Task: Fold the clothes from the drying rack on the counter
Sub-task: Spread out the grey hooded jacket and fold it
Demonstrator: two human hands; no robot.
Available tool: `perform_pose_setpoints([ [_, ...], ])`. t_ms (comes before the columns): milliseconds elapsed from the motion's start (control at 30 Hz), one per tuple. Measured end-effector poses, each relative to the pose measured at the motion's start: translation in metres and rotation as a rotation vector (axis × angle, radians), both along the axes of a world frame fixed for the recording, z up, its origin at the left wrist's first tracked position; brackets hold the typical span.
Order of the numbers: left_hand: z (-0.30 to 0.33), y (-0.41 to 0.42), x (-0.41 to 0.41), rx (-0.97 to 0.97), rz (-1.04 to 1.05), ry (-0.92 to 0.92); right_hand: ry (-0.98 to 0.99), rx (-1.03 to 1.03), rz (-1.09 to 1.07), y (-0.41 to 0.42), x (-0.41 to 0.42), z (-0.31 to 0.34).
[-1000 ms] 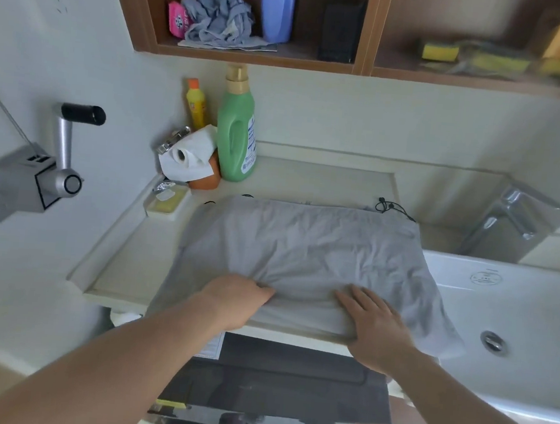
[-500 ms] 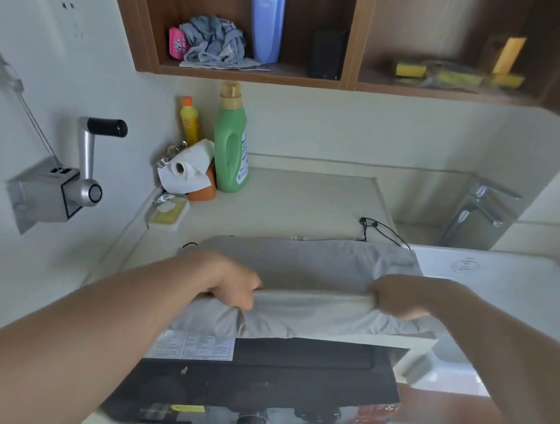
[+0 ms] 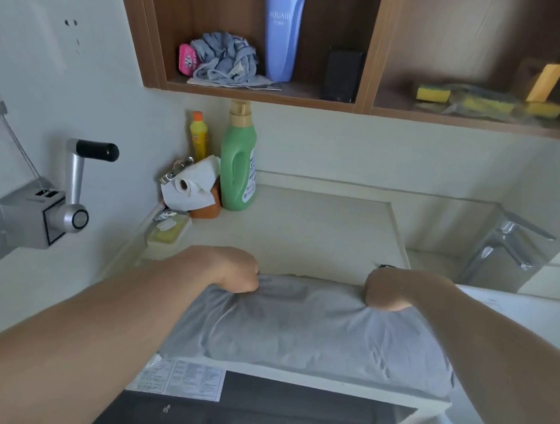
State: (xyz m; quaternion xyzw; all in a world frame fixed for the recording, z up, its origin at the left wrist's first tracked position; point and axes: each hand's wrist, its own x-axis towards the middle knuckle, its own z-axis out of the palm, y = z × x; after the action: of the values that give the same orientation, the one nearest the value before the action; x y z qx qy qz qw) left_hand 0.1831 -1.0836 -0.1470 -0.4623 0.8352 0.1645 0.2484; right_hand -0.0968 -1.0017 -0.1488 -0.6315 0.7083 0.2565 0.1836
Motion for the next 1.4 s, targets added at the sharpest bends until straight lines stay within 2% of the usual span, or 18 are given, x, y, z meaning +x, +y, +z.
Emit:
perform_pose_setpoints([
  [100,-0.021,-0.018,-0.009,0.007,0.042,0.03,0.026,0.049,0.163,-0.018,-0.012,-0.029],
  [200,-0.039,-0.031,-0.014,-0.011,0.055,0.034,-0.106,0.019,-0.056,-0.034,-0.018,-0.041],
  [367,-0.066,-0.04,-0.013,-0.114,0.107,0.016,-0.163,-0.062,-0.057,-0.058,-0.035,-0.075],
  [433,-0.073,-0.035,-0.018,-0.238,0.165,0.03,-0.151,-0.067,-0.054,-0.057,-0.032,-0.08],
  [467,-0.076,-0.029,-0.024,-0.336,0.168,0.063,-0.121,-0.066,-0.031,-0.057,-0.03,-0.08],
  [533,-0.081,-0.008,-0.044,-0.487,0.132,0.248,-0.082,-0.067,-0.011,-0.057,-0.029,-0.084],
  [600,-0.081,0.02,-0.066,-0.449,0.047,0.406,-0.062,-0.066,-0.019,-0.054,-0.028,-0.087],
  [700,-0.096,0.051,-0.086,-0.299,-0.049,0.328,-0.089,-0.115,-0.091,-0.048,-0.025,-0.088],
  [800,-0.12,0.055,-0.086,-0.271,-0.031,0.247,-0.077,-0.408,-0.102,-0.034,-0.003,-0.083],
  [867,-0.128,0.052,-0.083,-0.291,-0.047,0.222,-0.224,-0.596,-0.058,-0.024,0.026,-0.082],
  [933,-0.13,0.051,-0.082,-0.278,-0.049,0.218,-0.368,-0.603,-0.046,-0.013,0.054,-0.091],
  [1000,-0.132,0.053,-0.079,-0.256,-0.054,0.229,-0.389,-0.563,-0.098,-0.001,0.068,-0.109],
  [1233,-0.145,0.054,-0.031,-0.474,-0.058,0.284,-0.192,-0.583,-0.162,0.029,0.052,-0.146],
  [1400,-0.149,0.04,0.028,-0.437,0.138,0.197,-0.141,-0.539,-0.19,0.029,0.056,-0.146],
])
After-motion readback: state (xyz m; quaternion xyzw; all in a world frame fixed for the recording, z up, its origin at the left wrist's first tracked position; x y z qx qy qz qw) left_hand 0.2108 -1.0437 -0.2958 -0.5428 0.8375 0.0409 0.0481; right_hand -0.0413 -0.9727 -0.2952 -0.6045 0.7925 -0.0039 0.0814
